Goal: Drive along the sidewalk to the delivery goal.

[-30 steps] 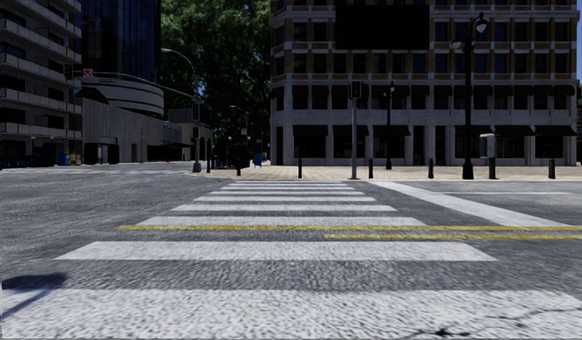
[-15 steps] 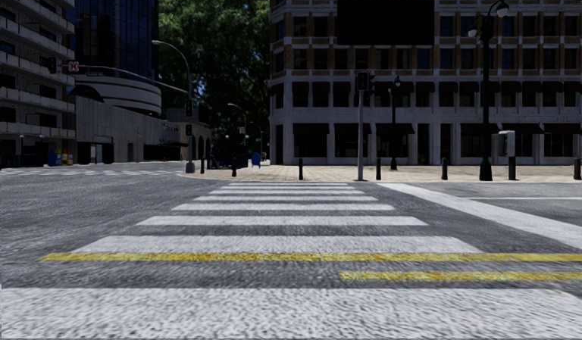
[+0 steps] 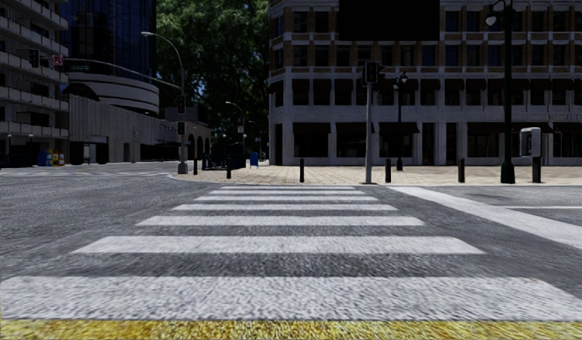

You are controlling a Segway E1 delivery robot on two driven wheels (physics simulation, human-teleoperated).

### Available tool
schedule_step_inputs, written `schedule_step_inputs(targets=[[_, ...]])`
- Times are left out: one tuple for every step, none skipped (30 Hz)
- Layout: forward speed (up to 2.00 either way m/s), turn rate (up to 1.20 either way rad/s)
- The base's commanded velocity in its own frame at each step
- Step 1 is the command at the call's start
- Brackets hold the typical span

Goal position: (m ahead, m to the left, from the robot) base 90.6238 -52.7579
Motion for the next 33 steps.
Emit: schedule_step_inputs(targets=[[2.00,0.00],[2.00,0.00],[2.00,0.00],[2.00,0.00],[2.00,0.00],[2.00,0.00],[2.00,0.00],[2.00,0.00],[2.00,0.00],[2.00,0.00],[2.00,0.00],[2.00,0.00],[2.00,0.00],[2.00,0.00],[2.00,0.00],[2.00,0.00],[2.00,0.00],[2.00,0.00],[2.00,0.00],[2.00,0.00],[2.00,0.10],[2.00,0.19],[2.00,0.28],[2.00,0.28],[2.00,0.33],[2.00,0.34],[2.00,0.35],[2.00,0.35],[2.00,0.35],[2.00,0.36],[2.00,0.37],[2.00,0.37],[2.00,0.37]])
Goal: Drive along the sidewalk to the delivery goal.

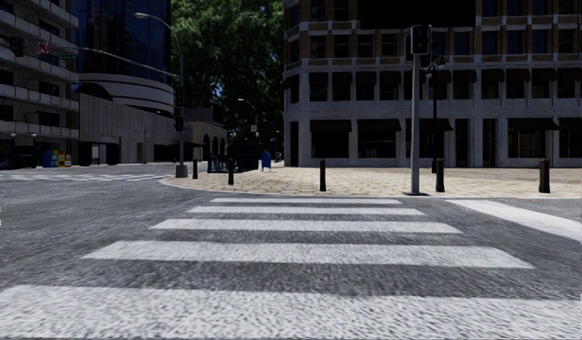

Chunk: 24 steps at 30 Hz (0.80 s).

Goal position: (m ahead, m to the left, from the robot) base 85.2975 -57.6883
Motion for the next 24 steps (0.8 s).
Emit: schedule_step_inputs(targets=[[2.00,0.37],[2.00,0.37],[2.00,0.37],[2.00,0.37],[2.00,0.38],[2.00,0.38],[2.00,0.38],[2.00,0.00],[2.00,0.00],[2.00,0.00],[2.00,0.00],[2.00,0.00],[2.00,0.00],[2.00,0.00],[2.00,0.00],[2.00,0.00],[2.00,0.00],[2.00,0.00],[2.00,0.00],[2.00,0.00],[2.00,0.00],[2.00,0.00],[2.00,0.00],[2.00,0.00]])
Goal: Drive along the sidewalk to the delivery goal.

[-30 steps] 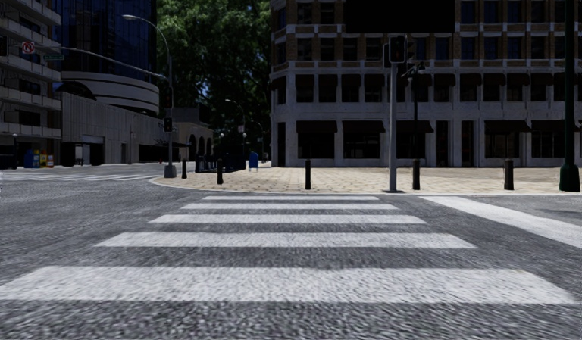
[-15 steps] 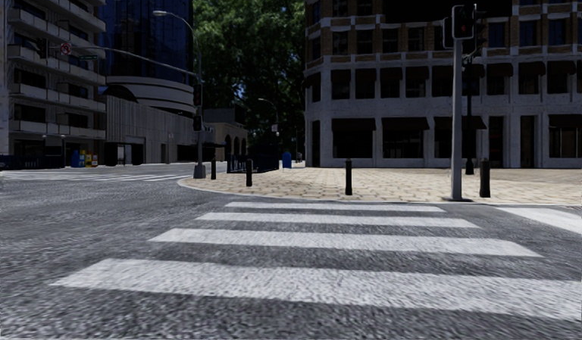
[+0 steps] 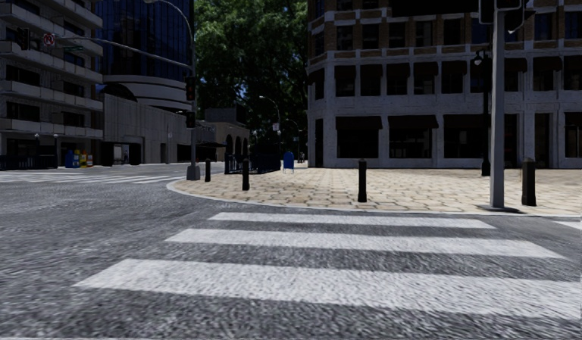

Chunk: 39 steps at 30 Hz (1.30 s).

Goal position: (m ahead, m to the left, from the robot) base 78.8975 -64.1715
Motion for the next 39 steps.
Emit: schedule_step_inputs(targets=[[2.00,0.00],[2.00,0.00],[2.00,0.00],[2.00,0.00],[2.00,0.00],[2.00,0.00],[2.00,0.00],[2.00,0.00],[2.00,0.00],[2.00,0.00],[2.00,-0.08],[2.00,-0.10],[2.00,-0.11],[2.00,-0.11],[2.00,-0.11],[2.00,-0.11],[2.00,-0.11],[2.00,-0.11],[2.00,-0.11],[2.00,-0.11],[2.00,-0.13],[2.00,-0.14],[2.00,-0.14],[2.00,-0.14],[2.00,-0.14],[2.00,-0.15],[2.00,-0.21],[2.00,-0.24],[2.00,-0.24],[2.00,-0.24],[2.00,-0.24],[2.00,-0.24],[2.00,-0.24],[2.00,-0.24],[2.00,-0.24],[2.00,-0.24],[2.00,-0.24],[2.00,-0.24],[2.00,-0.24]])
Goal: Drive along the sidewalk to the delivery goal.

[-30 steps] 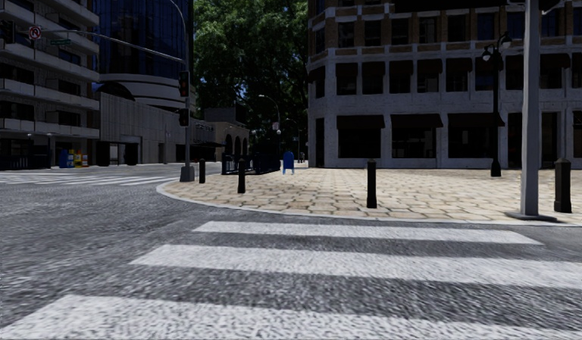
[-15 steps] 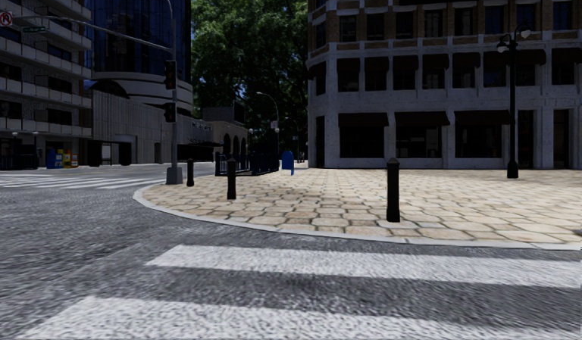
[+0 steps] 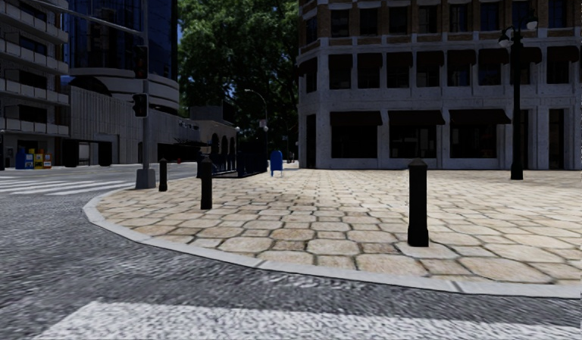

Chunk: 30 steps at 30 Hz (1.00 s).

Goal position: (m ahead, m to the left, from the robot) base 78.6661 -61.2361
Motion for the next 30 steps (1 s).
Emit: schedule_step_inputs(targets=[[2.00,-0.25],[2.00,-0.25],[2.00,-0.25],[2.00,-0.25],[2.00,-0.25],[2.00,-0.25],[2.00,-0.25],[2.00,-0.25],[2.00,-0.25],[2.00,-0.25],[2.00,-0.25],[2.00,-0.25],[2.00,-0.25],[2.00,-0.25],[2.00,-0.25],[2.00,-0.25],[1.98,-0.25],[1.86,-0.24],[1.71,-0.18],[1.62,-0.07],[1.62,-0.07],[1.58,0.00],[1.56,0.00],[1.56,0.00],[1.56,0.00],[1.55,0.00],[1.55,0.00],[1.55,0.00],[1.55,0.00],[1.55,0.00]])
